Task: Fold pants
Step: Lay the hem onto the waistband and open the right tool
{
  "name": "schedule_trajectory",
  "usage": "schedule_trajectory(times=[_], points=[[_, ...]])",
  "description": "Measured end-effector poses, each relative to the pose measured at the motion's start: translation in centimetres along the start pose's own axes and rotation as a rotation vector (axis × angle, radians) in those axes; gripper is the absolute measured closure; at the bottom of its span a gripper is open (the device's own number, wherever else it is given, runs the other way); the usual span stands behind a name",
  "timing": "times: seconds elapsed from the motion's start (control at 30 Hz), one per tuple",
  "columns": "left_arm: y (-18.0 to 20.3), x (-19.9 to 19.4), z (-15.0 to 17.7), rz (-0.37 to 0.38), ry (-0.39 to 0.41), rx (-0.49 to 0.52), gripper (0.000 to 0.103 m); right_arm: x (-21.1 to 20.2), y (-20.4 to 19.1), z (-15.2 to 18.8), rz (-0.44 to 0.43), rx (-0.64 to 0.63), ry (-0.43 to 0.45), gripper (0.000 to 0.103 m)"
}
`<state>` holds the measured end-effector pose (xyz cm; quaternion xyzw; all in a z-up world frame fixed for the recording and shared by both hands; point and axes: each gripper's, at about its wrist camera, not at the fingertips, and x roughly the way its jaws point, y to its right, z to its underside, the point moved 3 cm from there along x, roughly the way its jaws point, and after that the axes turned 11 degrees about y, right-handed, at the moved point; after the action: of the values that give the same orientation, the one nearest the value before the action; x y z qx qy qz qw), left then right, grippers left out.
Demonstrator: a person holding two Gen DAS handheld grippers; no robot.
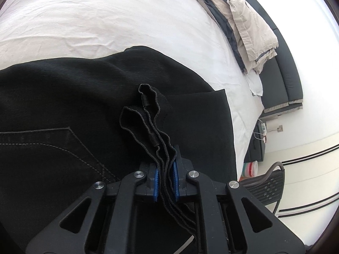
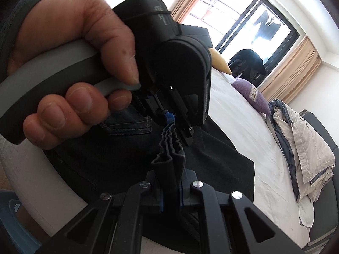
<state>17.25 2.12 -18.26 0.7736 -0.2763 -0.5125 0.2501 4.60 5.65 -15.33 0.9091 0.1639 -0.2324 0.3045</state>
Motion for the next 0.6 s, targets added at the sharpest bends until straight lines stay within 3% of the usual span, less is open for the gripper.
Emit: schedule_trajectory(times=[0.4, 0.6], points=[[-2.7, -1.0, 0.6, -0.053, 0.004, -0.002, 0.093, 1.5, -0.9, 0.1, -0.06, -0.054, -0.043, 0.092], [-4.0, -3.4, 1.1, -0.097, 0.004, 0.002, 0.088, 1.5, -0.9, 1.6, -0.128, 0.031, -0.064, 0.084]])
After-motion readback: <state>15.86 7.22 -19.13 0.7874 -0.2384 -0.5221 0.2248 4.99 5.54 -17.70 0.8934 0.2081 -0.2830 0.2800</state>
